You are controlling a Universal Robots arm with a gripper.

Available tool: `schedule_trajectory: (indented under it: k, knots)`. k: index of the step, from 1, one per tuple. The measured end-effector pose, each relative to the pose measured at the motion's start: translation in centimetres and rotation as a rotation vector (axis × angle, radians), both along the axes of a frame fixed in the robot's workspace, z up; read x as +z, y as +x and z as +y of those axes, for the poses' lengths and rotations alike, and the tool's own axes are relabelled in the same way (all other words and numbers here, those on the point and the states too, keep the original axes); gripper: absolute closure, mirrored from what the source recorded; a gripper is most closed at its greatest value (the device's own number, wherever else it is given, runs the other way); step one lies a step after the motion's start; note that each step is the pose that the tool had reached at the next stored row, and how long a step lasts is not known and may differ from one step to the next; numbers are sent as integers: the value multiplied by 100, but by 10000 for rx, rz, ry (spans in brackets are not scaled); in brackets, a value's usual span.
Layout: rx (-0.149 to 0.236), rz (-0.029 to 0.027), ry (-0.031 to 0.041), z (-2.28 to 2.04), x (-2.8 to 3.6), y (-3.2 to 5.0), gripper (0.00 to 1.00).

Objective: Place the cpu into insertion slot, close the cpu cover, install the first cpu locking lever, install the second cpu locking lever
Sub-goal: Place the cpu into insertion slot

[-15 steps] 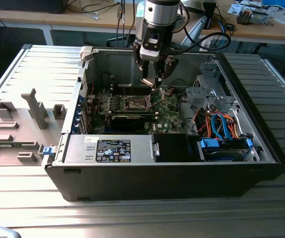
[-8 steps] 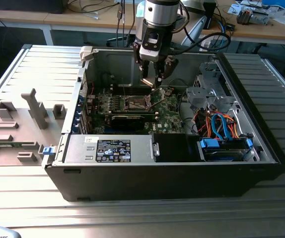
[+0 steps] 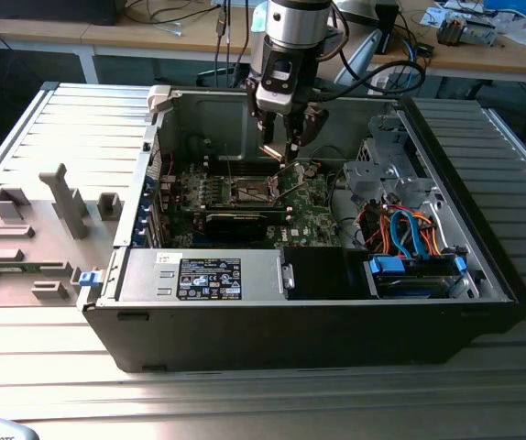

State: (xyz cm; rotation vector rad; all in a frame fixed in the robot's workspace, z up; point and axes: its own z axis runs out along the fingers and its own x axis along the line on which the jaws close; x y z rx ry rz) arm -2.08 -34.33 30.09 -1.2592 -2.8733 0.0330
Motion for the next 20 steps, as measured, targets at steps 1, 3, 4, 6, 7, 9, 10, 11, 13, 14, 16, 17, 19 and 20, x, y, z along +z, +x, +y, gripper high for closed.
schedule_trajectory:
  k: [1, 3, 4, 6, 7, 9, 10, 11, 13, 14, 16, 17, 19, 20]
  knots:
    - [-25, 0, 0, 0, 0, 0, 46]
    - [-112, 0, -1, 0, 0, 0, 46]
    - [-140, 0, -1, 0, 0, 0, 46]
    - [-187, 0, -1, 0, 0, 0, 46]
    - [-205, 0, -1, 0, 0, 0, 46]
    - [-243, 0, -2, 0, 0, 0, 46]
    - [-263, 0, -2, 0, 0, 0, 46]
    - [-279, 0, -3, 0, 0, 0, 46]
    - [-326, 0, -4, 0, 0, 0, 46]
    - [-344, 0, -4, 0, 0, 0, 46]
    - [-388, 0, -4, 0, 0, 0, 46]
    - [-405, 0, -4, 0, 0, 0, 46]
    - [-456, 0, -4, 0, 0, 0, 46]
    - [-493, 0, -5, 0, 0, 0, 46]
